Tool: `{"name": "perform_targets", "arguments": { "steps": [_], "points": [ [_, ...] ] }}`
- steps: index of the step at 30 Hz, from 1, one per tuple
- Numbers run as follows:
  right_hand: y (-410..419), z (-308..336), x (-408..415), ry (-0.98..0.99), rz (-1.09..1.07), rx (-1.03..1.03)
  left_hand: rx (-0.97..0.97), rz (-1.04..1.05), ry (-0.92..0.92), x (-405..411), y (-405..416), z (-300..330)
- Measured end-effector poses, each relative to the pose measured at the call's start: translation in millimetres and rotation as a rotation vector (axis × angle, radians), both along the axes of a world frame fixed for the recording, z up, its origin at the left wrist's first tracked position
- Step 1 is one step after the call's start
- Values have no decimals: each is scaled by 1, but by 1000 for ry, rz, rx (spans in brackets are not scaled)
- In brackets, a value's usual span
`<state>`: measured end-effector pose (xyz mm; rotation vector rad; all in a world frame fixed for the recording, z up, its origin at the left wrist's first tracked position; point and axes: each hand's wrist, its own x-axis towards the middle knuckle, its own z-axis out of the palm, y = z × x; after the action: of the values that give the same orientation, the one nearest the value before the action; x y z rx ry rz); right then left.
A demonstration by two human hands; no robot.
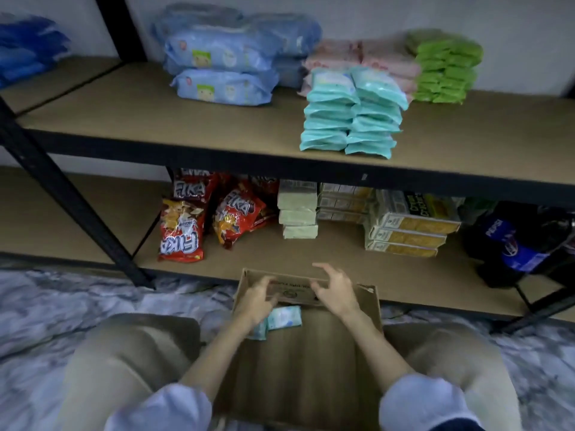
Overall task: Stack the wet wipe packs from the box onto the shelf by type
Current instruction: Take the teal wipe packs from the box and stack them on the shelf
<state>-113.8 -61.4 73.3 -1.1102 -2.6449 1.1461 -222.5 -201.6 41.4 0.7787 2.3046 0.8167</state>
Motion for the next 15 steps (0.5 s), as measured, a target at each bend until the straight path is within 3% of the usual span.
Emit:
{"name": "perform_targets", "arguments": {
  "steps": [3, 7, 15],
  "points": [
    [-10, -52, -5, -165, 57, -84, -102, 88, -119, 4, -11, -51],
    [-18, -126, -11, -339, 111, -153, -99, 220, -266, 3, -17, -108],
    [-7, -232, -48, -491, 207, -189, -95, 393, -386, -19, -7, -217]
  ]
}}
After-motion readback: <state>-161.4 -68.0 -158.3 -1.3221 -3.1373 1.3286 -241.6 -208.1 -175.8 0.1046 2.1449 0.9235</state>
